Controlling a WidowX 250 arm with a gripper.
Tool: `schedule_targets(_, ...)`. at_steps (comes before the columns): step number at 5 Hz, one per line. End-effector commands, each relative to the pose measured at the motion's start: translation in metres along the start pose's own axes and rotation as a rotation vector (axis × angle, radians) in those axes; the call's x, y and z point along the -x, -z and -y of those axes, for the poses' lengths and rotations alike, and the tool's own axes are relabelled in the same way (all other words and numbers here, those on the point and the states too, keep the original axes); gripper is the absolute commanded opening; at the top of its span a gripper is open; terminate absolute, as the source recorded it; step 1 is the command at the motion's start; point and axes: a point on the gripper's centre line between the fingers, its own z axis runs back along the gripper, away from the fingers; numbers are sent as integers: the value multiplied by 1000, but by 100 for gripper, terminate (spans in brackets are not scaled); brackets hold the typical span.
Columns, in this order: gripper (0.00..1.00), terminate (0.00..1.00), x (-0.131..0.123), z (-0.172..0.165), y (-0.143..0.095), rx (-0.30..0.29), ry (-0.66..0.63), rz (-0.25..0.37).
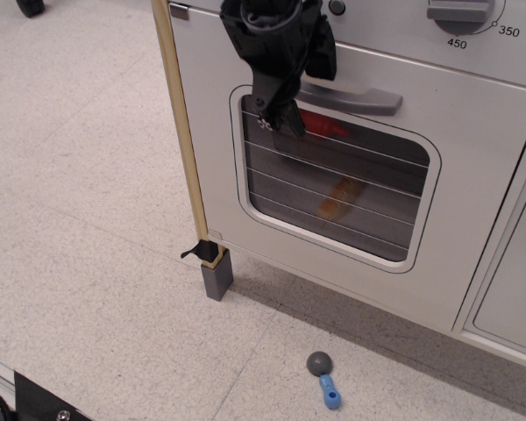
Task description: Open oven
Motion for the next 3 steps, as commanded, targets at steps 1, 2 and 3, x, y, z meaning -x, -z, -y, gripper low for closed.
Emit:
schedule_targets(1,100,0,-5,-2,5,24,37,-23)
schedule_targets(2,100,0,-5,-9,3,11,51,-33)
schedule_targets(3,100,0,-6,-20,-6,-14,69,-47)
